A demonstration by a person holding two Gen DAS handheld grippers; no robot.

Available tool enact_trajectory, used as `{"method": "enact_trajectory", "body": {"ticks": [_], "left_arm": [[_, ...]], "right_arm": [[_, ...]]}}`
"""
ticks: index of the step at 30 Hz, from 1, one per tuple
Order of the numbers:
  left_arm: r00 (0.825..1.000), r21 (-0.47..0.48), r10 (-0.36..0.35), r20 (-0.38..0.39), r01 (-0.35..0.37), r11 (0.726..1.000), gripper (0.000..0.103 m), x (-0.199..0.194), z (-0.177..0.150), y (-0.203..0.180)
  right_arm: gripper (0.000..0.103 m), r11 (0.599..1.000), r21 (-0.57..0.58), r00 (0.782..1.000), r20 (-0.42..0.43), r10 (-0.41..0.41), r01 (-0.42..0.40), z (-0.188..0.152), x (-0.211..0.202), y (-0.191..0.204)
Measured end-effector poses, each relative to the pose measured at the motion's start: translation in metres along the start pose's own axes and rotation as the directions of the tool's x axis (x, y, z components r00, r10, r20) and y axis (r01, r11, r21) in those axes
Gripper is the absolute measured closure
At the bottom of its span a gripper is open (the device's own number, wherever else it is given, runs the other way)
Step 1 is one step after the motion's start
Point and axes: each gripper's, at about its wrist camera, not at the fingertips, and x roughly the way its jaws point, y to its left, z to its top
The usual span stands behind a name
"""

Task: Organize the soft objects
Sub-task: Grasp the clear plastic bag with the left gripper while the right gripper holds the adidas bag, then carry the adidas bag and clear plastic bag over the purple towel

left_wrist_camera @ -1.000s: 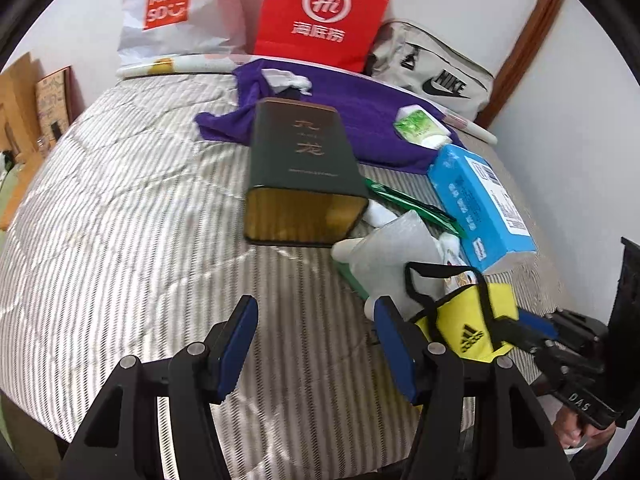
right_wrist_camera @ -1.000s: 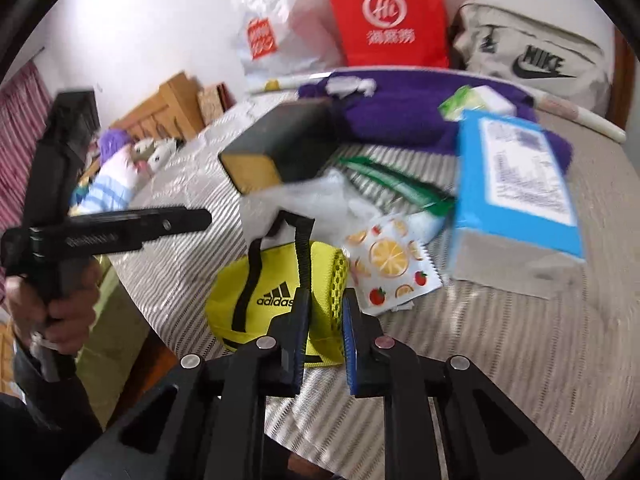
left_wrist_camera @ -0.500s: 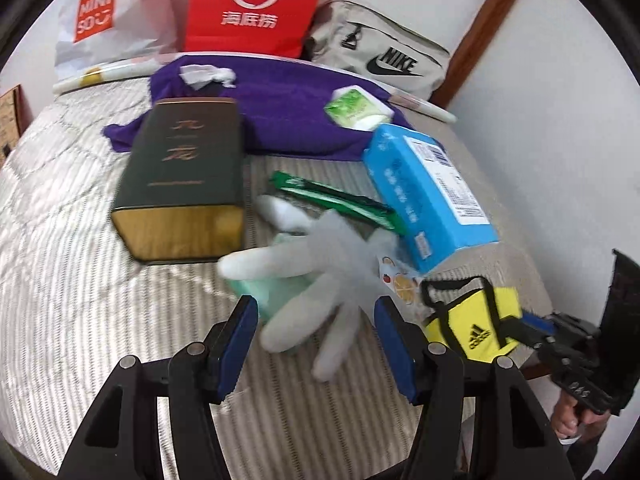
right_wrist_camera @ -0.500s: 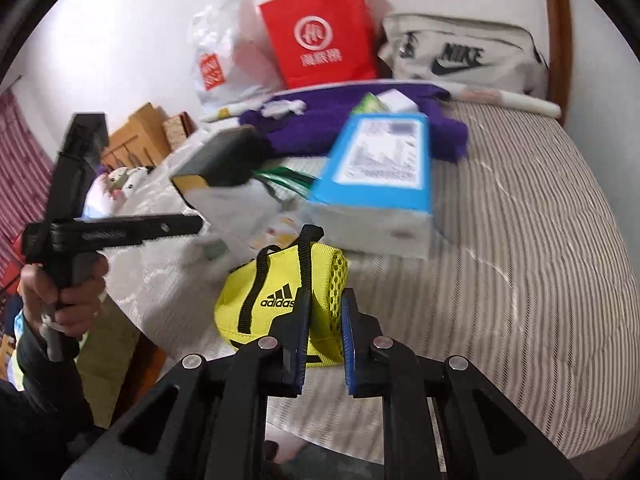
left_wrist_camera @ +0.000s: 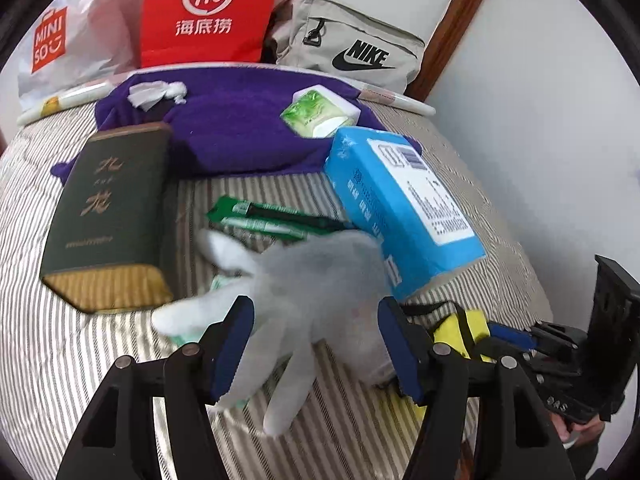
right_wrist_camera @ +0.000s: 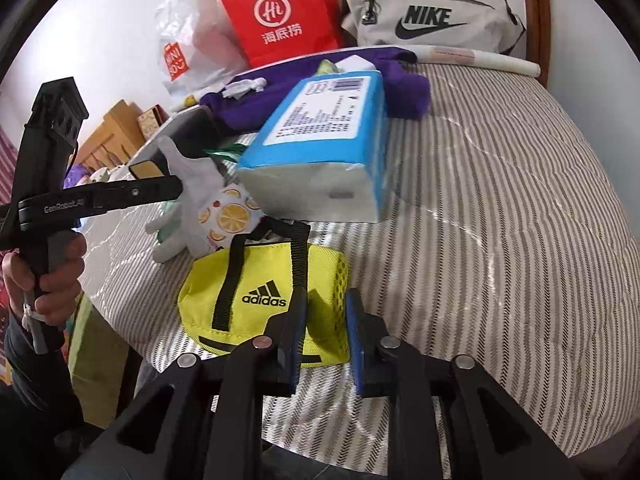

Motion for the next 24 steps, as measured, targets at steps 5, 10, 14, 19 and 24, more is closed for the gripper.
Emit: {"method": "enact_trajectory", "body": {"ticks": [5, 10, 14, 19, 24], "left_arm": [[0.999, 0.052, 0.02, 0.043, -0.022, 0.998, 0.061, 0.003, 0.009, -0.009], [1.0, 0.071, -0.005, 0.019, 0.004, 0.998, 0.096, 0.01, 0.011, -0.007], [0.999, 0.068, 0.003, 0.052, -0.007, 0.998, 0.097, -0.002, 0.005, -0.001], [0.995, 0.045, 0.039, 0.093, -0.043, 0.998, 0.097, -0.025, -0.001, 0.013], [0.992, 0.026, 0.068, 0.103, -0.071, 0.997, 0.097, -0.04, -0.011, 0.027]], "right_arm": [[0.048, 1.0, -0.005, 1.0, 0.02, -0.005, 0.005, 0.002, -0.004, 0.003], [0.034, 1.0, 0.011, 1.0, 0.011, 0.029, -0.029, 0.005, 0.001, 0.011], [0.032, 1.0, 0.008, 1.0, -0.018, 0.025, -0.025, 0.006, 0.013, 0.022], [0.027, 1.0, 0.002, 1.0, -0.028, 0.013, -0.012, 0.006, 0.018, 0.033], [0.022, 1.0, 0.009, 0.999, -0.043, 0.011, -0.011, 0.004, 0.019, 0.042]]}}
